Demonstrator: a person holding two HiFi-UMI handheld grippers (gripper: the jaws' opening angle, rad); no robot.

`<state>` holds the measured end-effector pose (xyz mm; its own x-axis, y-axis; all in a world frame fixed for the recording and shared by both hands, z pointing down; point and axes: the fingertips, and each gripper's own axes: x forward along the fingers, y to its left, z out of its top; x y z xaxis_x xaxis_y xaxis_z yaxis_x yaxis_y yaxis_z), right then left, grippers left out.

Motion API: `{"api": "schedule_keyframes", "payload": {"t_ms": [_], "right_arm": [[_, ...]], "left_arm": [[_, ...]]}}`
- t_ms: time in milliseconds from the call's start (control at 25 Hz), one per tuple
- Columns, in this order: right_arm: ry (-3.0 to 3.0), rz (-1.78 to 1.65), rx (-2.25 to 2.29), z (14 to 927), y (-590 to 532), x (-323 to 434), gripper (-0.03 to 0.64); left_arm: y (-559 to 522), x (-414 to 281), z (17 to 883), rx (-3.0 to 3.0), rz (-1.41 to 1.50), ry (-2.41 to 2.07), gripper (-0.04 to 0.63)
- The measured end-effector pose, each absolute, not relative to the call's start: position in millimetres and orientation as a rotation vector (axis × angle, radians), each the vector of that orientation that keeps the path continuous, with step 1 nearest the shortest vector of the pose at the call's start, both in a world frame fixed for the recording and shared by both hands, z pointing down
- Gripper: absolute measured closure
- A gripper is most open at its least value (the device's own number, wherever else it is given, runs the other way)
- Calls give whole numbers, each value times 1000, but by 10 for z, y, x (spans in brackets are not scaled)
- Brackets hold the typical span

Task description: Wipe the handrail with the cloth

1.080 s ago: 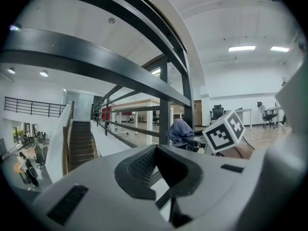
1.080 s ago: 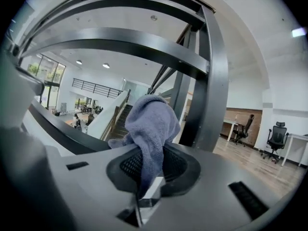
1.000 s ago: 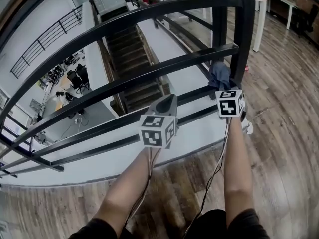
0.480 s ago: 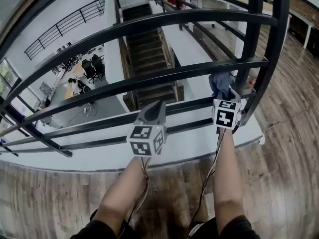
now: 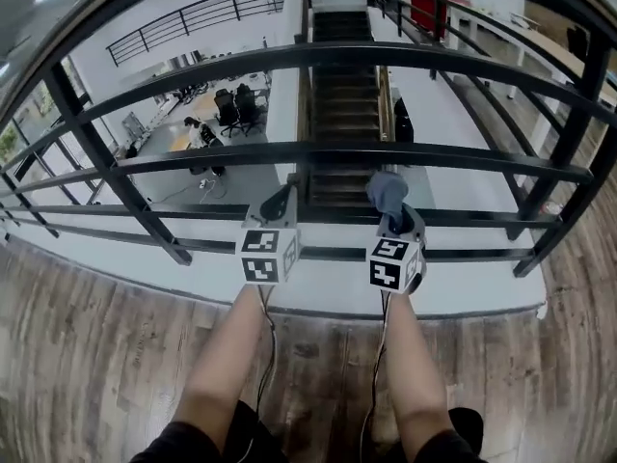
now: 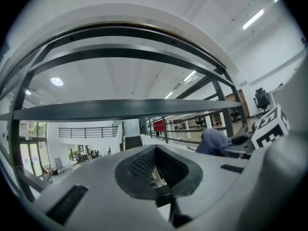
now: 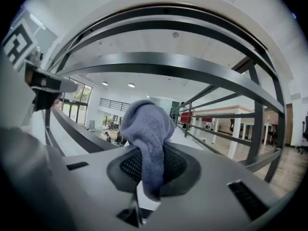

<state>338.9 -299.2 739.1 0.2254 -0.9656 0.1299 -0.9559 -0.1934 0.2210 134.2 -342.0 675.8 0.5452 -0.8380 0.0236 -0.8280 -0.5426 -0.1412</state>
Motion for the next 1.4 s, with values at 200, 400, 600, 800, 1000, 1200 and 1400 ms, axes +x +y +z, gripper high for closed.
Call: {"api": "schedule_keyframes", "payload": {"t_ms": [200, 400, 600, 800, 1000, 1200, 1400], "right_arm": [[-2001, 12, 2165, 7438, -3308, 2089, 563], [-2156, -43, 2042, 7409, -3540, 811, 563], [-2277, -2, 1865, 7642, -3744, -456, 563], [-2371, -36, 1712, 7859, -3839, -1571, 563], [-2414, 45, 1513, 8261, -3932, -2366, 563], [-2354, 60, 1440, 8669, -4179, -2828, 563], [-2268, 109, 1508, 9056, -4428, -2930, 563]], "left_arm": [[-3568, 293, 6649, -2637, -68, 1440, 592], [-3800, -939, 6703, -2614, -35, 1597, 592], [-3864, -1915, 6954, -2618, -83, 1661, 592], [-3859, -2661, 7138, -2571, -66, 1767, 592], [-3897, -3303, 7295, -2577, 22, 1941, 592], [-3967, -3697, 7453, -2551, -16, 1993, 592], [-4045, -3875, 7756, -2550, -97, 2062, 592]]}}
